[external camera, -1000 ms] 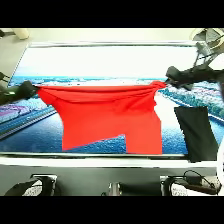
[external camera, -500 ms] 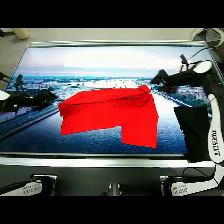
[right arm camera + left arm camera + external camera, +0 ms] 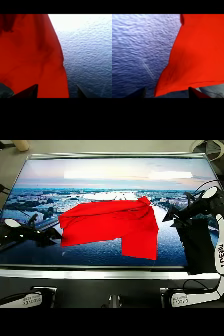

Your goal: Fold the shirts.

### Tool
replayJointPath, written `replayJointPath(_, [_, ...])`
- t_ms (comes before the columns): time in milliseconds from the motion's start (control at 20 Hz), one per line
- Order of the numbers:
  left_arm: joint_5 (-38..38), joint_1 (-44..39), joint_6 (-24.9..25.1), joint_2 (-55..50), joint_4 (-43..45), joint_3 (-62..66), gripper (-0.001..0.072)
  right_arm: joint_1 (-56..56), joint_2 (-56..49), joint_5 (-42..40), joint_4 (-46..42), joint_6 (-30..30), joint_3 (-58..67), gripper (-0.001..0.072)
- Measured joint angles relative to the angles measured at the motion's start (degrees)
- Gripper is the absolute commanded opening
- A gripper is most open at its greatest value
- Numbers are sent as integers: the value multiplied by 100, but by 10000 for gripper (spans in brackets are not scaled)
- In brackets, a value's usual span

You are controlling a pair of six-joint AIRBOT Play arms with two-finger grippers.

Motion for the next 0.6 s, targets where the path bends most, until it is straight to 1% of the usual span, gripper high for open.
replayJointPath(150, [365, -337, -79, -37, -192, -205, 597, -17, 0, 31, -68, -120, -170, 508])
replayJointPath(200, [446, -428, -157, -68, -267, -238, 557, -17, 0, 33, -55, -166, -243, 508])
replayJointPath(300, [664, -605, -223, -151, -343, -282, 253, -17, 0, -92, 26, -254, -437, 508])
replayJointPath(350, [752, -671, -264, -197, -363, -302, 42, -17, -4, -181, 109, -337, -560, 508])
replayJointPath(400, [809, -734, -267, -227, -361, -317, 23, -17, -7, -293, 166, -411, -673, 508])
replayJointPath(600, [907, -841, -256, -179, -439, -308, 23, -20, -39, -811, 452, -732, -1023, 486])
